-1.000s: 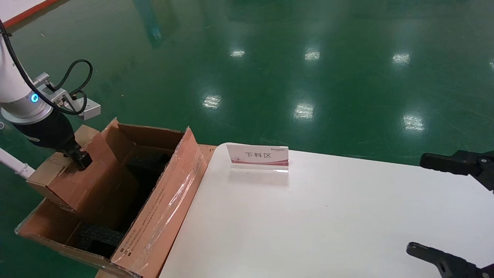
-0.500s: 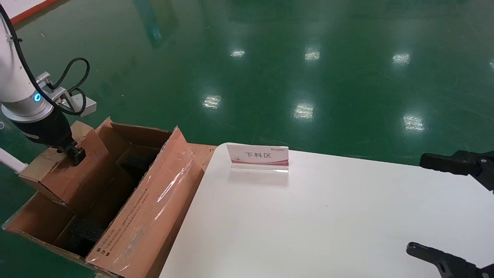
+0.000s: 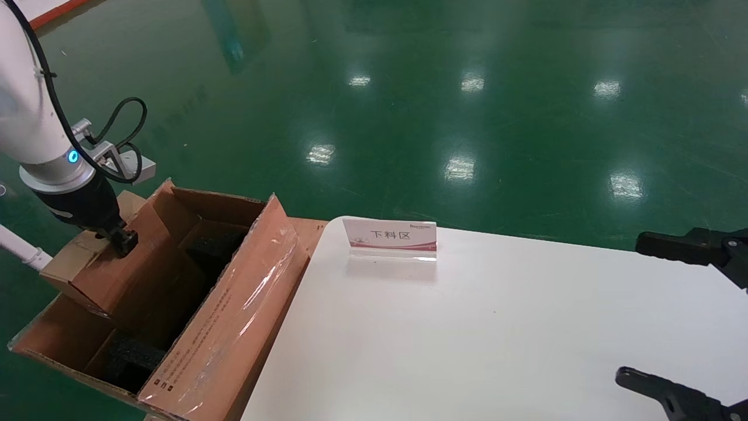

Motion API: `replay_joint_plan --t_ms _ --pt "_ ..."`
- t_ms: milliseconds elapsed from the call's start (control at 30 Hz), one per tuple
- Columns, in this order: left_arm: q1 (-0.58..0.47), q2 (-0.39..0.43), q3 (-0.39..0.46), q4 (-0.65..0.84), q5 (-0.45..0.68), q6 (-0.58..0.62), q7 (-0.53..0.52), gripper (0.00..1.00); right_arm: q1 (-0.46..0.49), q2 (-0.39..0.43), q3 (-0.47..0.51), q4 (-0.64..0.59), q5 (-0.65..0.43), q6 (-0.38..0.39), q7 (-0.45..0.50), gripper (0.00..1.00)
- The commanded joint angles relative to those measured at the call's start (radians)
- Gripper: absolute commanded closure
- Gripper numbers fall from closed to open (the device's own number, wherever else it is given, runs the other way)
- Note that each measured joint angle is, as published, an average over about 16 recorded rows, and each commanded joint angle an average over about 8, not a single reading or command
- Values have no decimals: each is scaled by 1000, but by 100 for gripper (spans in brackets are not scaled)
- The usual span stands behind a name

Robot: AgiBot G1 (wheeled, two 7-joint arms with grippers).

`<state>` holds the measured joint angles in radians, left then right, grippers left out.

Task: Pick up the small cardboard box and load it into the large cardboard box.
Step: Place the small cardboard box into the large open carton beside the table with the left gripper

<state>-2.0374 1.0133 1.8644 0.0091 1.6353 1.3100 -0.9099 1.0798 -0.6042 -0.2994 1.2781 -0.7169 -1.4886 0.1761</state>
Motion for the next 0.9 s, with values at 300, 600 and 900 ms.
replay_joint_plan --t_ms 300,600,900 --pt "40 13 5 4 7 -39 -42 100 0 0 0 0 0 0 0 0" --pt "68 17 8 3 11 -50 -65 100 0 0 -1 0 1 0 0 0" --pt "97 25 19 3 27 -57 -88 91 0 1 -1 0 1 1 -1 0"
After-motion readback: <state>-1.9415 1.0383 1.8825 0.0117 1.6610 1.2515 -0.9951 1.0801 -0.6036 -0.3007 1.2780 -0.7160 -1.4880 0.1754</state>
